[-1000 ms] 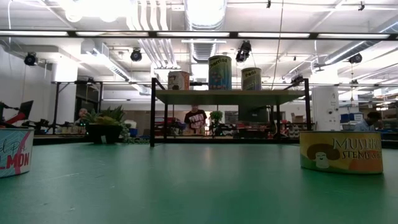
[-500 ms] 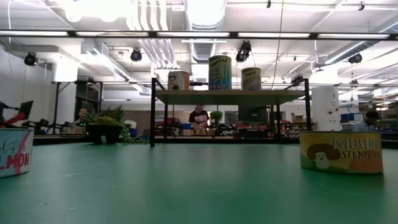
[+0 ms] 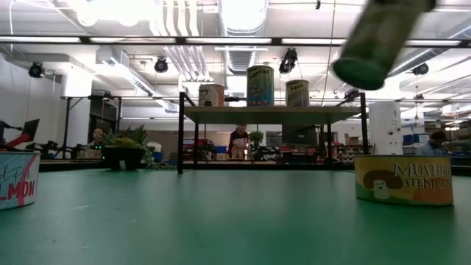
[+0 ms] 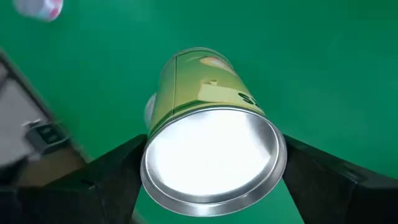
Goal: Pick and place cans onto a shelf
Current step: Put the canned pears on the shelf
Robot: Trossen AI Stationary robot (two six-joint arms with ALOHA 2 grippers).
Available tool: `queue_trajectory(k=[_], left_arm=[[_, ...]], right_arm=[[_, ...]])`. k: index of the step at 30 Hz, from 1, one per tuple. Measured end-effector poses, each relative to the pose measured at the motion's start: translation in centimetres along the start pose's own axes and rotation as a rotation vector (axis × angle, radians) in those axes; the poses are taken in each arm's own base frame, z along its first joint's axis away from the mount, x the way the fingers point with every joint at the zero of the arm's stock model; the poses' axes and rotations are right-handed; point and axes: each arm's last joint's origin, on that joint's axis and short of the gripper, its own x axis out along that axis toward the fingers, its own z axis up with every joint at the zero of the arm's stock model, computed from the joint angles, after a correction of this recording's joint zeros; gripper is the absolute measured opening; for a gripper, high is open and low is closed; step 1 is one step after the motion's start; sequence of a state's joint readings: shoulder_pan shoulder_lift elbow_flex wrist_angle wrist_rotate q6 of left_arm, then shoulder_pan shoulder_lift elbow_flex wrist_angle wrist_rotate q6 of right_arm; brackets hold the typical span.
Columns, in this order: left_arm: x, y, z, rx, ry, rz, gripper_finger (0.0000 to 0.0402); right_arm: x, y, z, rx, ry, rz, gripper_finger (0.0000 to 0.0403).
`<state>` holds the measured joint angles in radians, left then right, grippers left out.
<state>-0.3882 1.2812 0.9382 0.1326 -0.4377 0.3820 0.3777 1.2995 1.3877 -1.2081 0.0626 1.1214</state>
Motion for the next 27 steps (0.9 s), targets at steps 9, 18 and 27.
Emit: queue_trajectory(k=[9, 18, 27], left_arm=[[0.0, 0.0, 0.0, 0.008, 0.000, 0.000, 0.0000], [0.0, -0.1, -0.1, 0.031, 0.013, -0.006, 0.0000], [0.0, 0.0, -0.1, 0.031, 0.013, -0.005, 0.0000]], right_arm=[[-4.7, -3.1, 10.6, -0.187, -0.102, -0.264, 0.0323], [-6.2, -7.5, 17.6, -0.190, -0.131, -0.366, 0.0324], [-4.9, -11.8, 21.2, -0.135, -0.066, -0.416, 0.0324]])
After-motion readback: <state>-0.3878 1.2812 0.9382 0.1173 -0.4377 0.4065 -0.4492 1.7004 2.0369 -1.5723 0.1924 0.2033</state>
